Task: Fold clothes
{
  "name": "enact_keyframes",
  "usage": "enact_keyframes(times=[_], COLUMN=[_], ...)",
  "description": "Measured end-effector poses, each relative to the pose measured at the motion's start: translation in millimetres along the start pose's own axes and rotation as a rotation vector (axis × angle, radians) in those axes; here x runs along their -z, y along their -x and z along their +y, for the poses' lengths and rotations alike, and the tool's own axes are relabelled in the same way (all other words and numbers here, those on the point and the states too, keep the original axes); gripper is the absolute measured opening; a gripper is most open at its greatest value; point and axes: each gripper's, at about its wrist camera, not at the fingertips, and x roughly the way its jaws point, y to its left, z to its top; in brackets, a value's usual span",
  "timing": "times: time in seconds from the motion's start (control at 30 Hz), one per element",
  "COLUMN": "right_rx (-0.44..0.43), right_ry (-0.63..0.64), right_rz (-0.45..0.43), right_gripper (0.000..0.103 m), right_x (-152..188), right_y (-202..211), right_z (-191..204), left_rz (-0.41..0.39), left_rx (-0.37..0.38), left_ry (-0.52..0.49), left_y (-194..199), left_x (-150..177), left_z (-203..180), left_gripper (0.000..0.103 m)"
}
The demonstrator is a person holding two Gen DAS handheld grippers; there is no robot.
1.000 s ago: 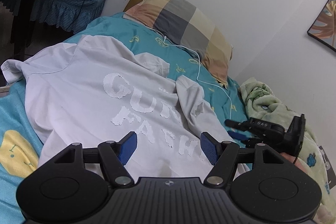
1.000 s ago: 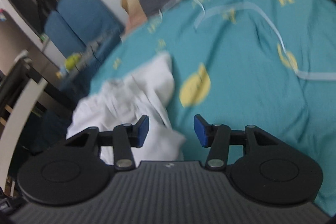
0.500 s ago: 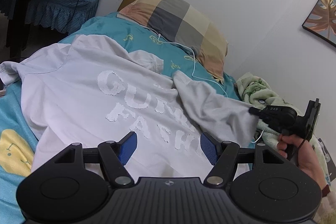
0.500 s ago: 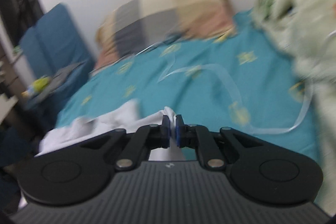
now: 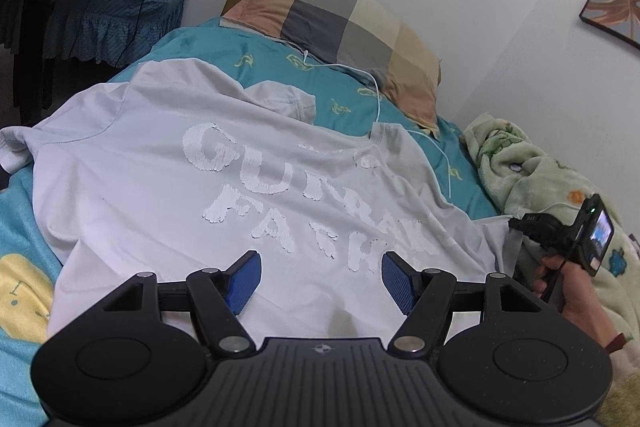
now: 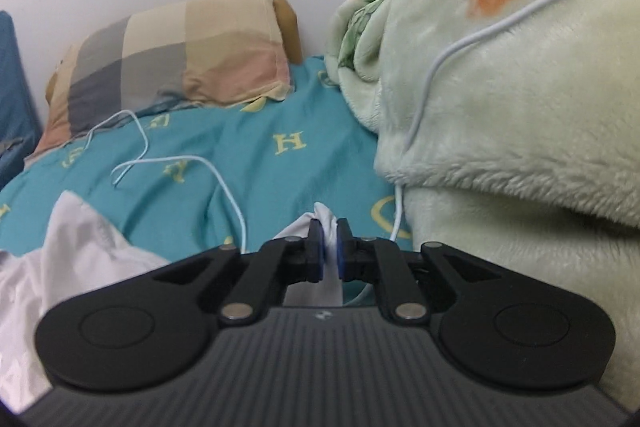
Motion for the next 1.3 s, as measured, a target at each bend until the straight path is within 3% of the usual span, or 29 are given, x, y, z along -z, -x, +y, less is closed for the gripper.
enact_keyframes(times=[0.03, 0.1, 0.17, 0.27, 0.43, 0.5, 0.6, 0.93, 0.97, 1.0, 1.03, 1.17, 1.3], right_rx=[-0.013, -0.044, -0.073, -0.091, 0.002, 0.034, 0.033, -0.132, -0.143, -0.151, -0.157, -0.074, 0.087], right_ry=[0.002, -0.025, -0.058, -0.119, -0.105, -0.135, -0.195, -0.315, -0.307, -0.304, -0.302, -0.151, 0.106], right_rz=[0.001, -0.002, 0.003, 0.066, 0.265, 0.317, 0.366, 0.384, 0.380, 0.378, 0.376, 0.319, 0.193], right_gripper=[0.018, 0.047, 0.054, 0.054, 0.050, 0.033, 0.029, 0.029, 0.022, 0.006, 0.004, 0.003, 0.003], right_x=[-2, -8, -14, -16, 17, 34, 56, 89, 88, 85, 82, 59, 32], right_y=[6, 22, 38, 57, 78, 82, 78, 37, 36, 37, 37, 52, 78], right_z=[3, 5, 8, 12, 21, 15, 5, -3, -3, -3, -3, 9, 20], left_rz=[0.000, 0.009, 0.021, 0.047, 0.092, 0.103, 0.108, 0.122, 0.123, 0.123, 0.124, 0.122, 0.107], left_rx=[-0.002, 0.001, -0.004, -0.017, -0.041, -0.048, -0.057, -0.077, -0.077, -0.077, -0.076, -0.073, -0.066], left_ry=[-0.003, 0.008, 0.006, 0.004, -0.011, -0.028, -0.061, -0.086, -0.086, -0.085, -0.087, -0.087, -0.061], left_y=[0, 0, 1, 2, 0, -1, -1, -15, -16, -17, -18, -17, -12], left_x=[0, -1, -1, 1, 7, 10, 13, 15, 14, 14, 14, 14, 10], left_z=[0, 1, 1, 3, 2, -1, -6, -8, -8, -8, -8, -8, -4], left_gripper=[0.068, 0.068, 0.068, 0.068, 0.068, 0.068, 0.068, 0.068, 0.068, 0.068, 0.068, 0.068, 0.068])
